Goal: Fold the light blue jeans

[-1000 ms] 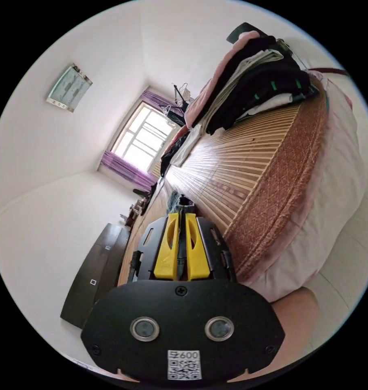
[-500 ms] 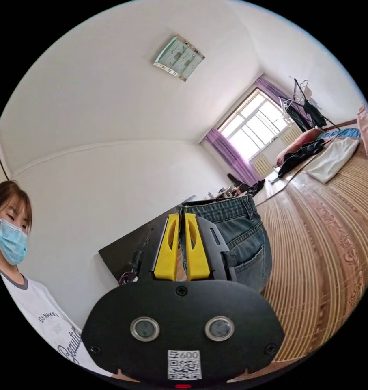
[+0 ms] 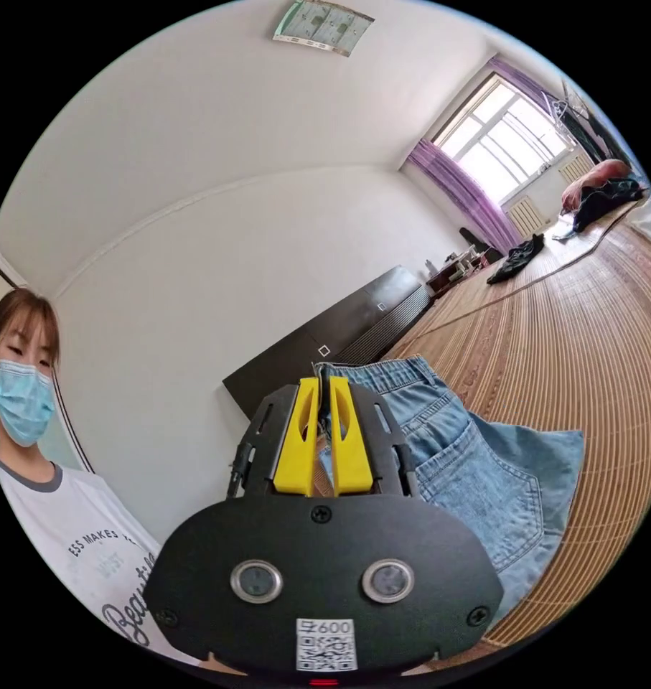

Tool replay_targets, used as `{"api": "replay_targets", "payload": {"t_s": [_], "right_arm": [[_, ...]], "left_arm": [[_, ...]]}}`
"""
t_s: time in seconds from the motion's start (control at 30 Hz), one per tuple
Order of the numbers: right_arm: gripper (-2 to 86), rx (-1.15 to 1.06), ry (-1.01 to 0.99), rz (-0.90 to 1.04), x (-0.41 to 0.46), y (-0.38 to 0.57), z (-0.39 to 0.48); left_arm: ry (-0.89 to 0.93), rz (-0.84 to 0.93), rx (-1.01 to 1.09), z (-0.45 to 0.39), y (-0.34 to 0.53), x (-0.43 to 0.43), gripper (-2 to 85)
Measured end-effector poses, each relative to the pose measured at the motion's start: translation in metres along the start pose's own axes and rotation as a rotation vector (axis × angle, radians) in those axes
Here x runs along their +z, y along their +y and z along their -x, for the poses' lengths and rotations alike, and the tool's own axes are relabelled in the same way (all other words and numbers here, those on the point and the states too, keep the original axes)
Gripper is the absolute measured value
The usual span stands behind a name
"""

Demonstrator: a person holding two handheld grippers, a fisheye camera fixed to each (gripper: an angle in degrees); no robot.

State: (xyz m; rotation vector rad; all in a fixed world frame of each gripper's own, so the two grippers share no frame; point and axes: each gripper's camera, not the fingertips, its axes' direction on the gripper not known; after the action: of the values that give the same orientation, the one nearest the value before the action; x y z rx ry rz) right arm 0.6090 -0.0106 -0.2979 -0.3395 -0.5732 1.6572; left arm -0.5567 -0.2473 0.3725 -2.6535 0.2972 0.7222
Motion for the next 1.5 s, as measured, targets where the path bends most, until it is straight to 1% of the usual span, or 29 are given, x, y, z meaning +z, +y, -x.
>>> {"api": "replay_targets", "payload": {"t_s": [0.1, 0.17, 0.2, 0.27, 0.3, 0.37, 0.43, 0.47, 0.57, 0.63, 0.7, 0.73, 0.83, 0.9, 0.97, 1.0, 1.03, 1.07, 1.13, 1.2, 1.3, 1.37, 1.4, 1.47, 1.5], "right_arm": [[-0.8, -0.024, 0.086, 0.073, 0.062, 0.064, -0.018], [-0.8, -0.054, 0.127, 0.117, 0.106, 0.121, -0.028], [-0.8, -0.067, 0.145, 0.129, 0.116, 0.134, -0.030], [-0.8, -0.140, 0.228, 0.175, 0.154, 0.182, -0.039], [-0.8, -0.168, 0.244, 0.193, 0.163, 0.193, -0.041], [-0.8, -0.269, 0.313, 0.249, 0.195, 0.233, -0.055], [-0.8, -0.316, 0.353, 0.219, 0.204, 0.258, -0.069], [-0.8, -0.338, 0.370, 0.180, 0.205, 0.271, -0.078], [-0.8, -0.421, 0.416, 0.142, 0.214, 0.301, -0.105], [-0.8, -0.456, 0.425, 0.157, 0.223, 0.315, -0.126], [-0.8, -0.469, 0.433, 0.160, 0.229, 0.325, -0.149], [-0.8, -0.476, 0.434, 0.157, 0.232, 0.330, -0.164], [-0.8, -0.506, 0.452, 0.173, 0.242, 0.338, -0.202], [-0.8, -0.516, 0.458, 0.180, 0.247, 0.339, -0.225], [-0.8, -0.515, 0.464, 0.186, 0.251, 0.337, -0.257], [-0.8, -0.511, 0.463, 0.191, 0.252, 0.335, -0.266], [-0.8, -0.503, 0.451, 0.191, 0.251, 0.330, -0.282], [-0.7, -0.495, 0.433, 0.187, 0.248, 0.324, -0.297], [-0.5, -0.513, 0.395, 0.212, 0.244, 0.313, -0.316], [-0.1, -0.579, 0.365, 0.292, 0.232, 0.297, -0.328], [-0.1, -0.568, 0.394, 0.247, 0.160, 0.257, -0.364], [-0.5, -0.458, 0.490, 0.193, 0.090, 0.218, -0.422], [-0.6, -0.421, 0.515, 0.196, 0.075, 0.210, -0.440], [-0.8, -0.308, 0.561, 0.251, 0.029, 0.188, -0.512], [-0.8, -0.288, 0.561, 0.262, 0.019, 0.184, -0.527]], "left_arm": [[0.022, 0.010, -0.033, -0.012, -0.037, -0.015, 10.1], [0.080, -0.008, -0.122, -0.010, -0.069, -0.028, 11.0], [0.100, -0.009, -0.154, -0.007, -0.078, -0.031, 11.3], [0.205, 0.026, -0.286, 0.007, -0.113, -0.035, 12.5], [0.232, 0.038, -0.318, 0.011, -0.121, -0.034, 12.8], [0.354, 0.089, -0.433, 0.023, -0.153, -0.026, 13.8], [0.445, 0.146, -0.475, 0.024, -0.178, -0.012, 14.3], [0.468, 0.214, -0.508, 0.020, -0.194, 0.001, 14.7], [0.501, 0.349, -0.531, -0.003, -0.235, 0.035, 16.7], [0.515, 0.373, -0.597, -0.012, -0.253, 0.055, 17.4], [0.543, 0.434, -0.657, -0.021, -0.268, 0.082, 17.6], [0.522, 0.477, -0.673, -0.029, -0.278, 0.097, 17.4], [0.384, 0.581, -0.624, -0.058, -0.303, 0.128, 14.8], [0.336, 0.633, -0.574, -0.083, -0.315, 0.144, 12.7], [0.242, 0.682, -0.447, -0.125, -0.330, 0.159, 7.2], [0.229, 0.685, -0.408, -0.138, -0.334, 0.160, 6.3], [0.213, 0.683, -0.313, -0.165, -0.344, 0.161, 4.9], [0.216, 0.665, -0.204, -0.193, -0.354, 0.157, 4.0], [0.242, 0.626, -0.082, -0.228, -0.362, 0.150, 3.1], [0.208, 0.639, -0.091, -0.238, -0.358, 0.154, 2.6], [0.133, 0.692, -0.106, -0.239, -0.328, 0.176, 2.4], [0.144, 0.692, -0.134, -0.241, -0.303, 0.185, 2.6], [0.158, 0.681, -0.146, -0.242, -0.299, 0.184, 2.7], [0.179, 0.660, -0.146, -0.249, -0.287, 0.181, 2.9], [0.180, 0.664, -0.141, -0.252, -0.285, 0.182, 3.0]]}}
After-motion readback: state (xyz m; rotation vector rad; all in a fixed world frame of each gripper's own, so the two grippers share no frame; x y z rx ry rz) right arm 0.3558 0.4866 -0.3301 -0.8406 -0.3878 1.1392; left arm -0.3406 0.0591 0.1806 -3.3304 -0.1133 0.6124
